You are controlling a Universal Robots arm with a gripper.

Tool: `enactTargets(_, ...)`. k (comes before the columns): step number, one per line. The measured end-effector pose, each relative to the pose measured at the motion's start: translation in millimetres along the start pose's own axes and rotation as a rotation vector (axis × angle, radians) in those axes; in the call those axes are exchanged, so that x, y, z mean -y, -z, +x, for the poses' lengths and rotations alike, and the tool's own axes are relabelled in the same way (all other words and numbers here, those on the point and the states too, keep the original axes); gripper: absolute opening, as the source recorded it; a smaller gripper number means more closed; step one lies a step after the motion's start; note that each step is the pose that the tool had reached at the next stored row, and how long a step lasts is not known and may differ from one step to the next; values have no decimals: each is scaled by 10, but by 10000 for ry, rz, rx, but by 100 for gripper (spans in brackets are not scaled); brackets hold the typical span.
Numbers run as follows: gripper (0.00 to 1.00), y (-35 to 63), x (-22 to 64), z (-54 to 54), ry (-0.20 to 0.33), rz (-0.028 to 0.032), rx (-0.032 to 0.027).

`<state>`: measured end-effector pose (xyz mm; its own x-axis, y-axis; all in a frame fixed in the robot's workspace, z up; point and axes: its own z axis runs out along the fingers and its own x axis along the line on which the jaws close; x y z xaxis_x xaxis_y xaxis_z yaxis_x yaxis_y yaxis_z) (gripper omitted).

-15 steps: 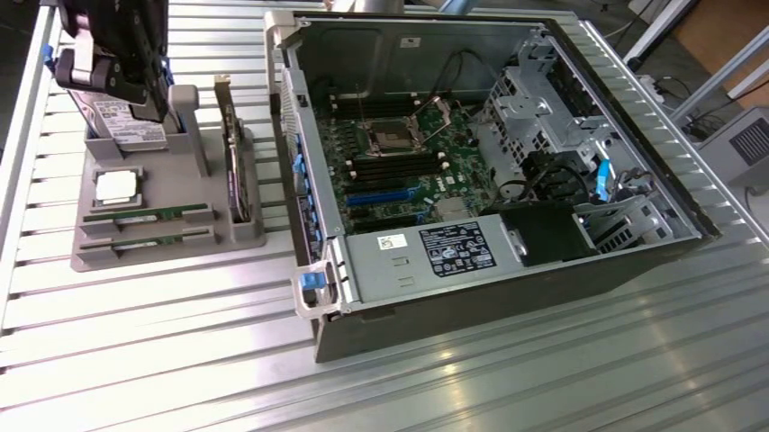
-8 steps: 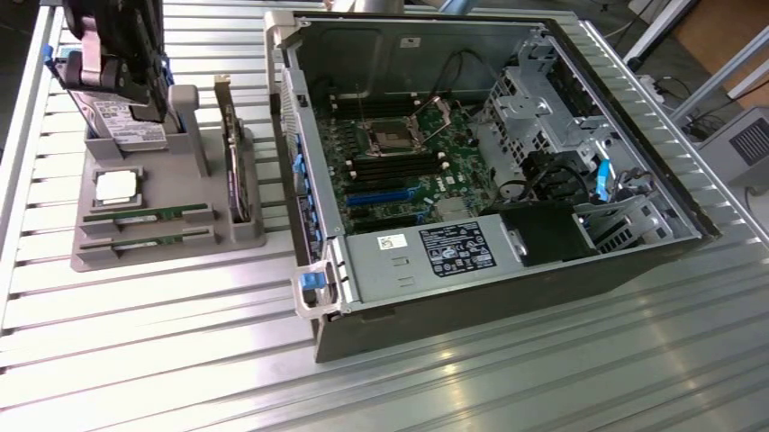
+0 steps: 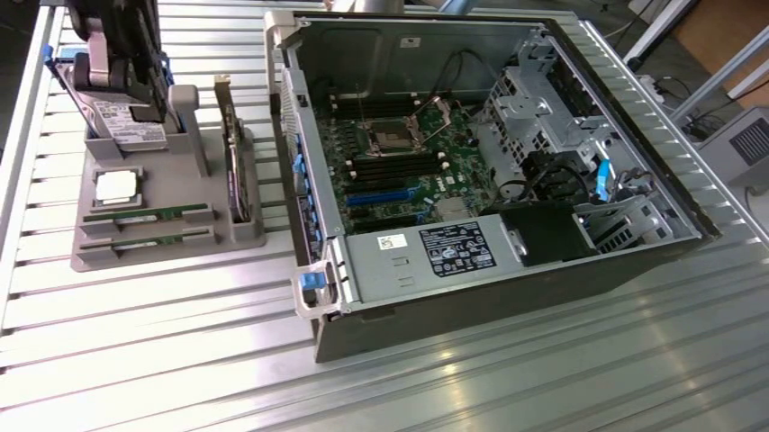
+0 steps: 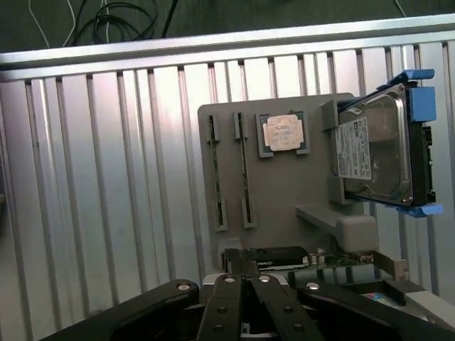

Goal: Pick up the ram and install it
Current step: 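Pick up the ram and move it above insertion slot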

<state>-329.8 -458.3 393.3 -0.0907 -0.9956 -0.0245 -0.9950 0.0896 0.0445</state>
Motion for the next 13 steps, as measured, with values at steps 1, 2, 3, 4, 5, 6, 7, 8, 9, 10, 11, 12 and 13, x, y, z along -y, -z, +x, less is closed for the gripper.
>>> enactTargets(1, 10, 0, 0, 0, 224, -5, -10)
enactTargets(2, 10, 0, 0, 0, 370, -9, -17)
enactTargets(3, 10, 0, 0, 0, 530, -13, -24)
enactTargets(4, 10, 0, 0, 0, 636, -15, -28)
enactTargets(5, 10, 0, 0, 0, 636, -15, -28)
enactTargets(6, 10, 0, 0, 0, 637, -15, -29)
enactTargets(7, 10, 0, 0, 0, 637, -15, -28)
enactTargets(8, 10, 0, 0, 0, 636, -16, -29)
enactTargets(9, 11, 0, 0, 3, 635, -15, -29)
enactTargets(10, 17, 0, 0, 4, 636, -16, -29)
enactTargets(11, 23, 0, 1, 4, 636, -16, -29)
enactTargets(12, 29, 0, 0, 4, 636, -15, -29)
enactTargets(13, 36, 0, 0, 4, 636, -15, -29)
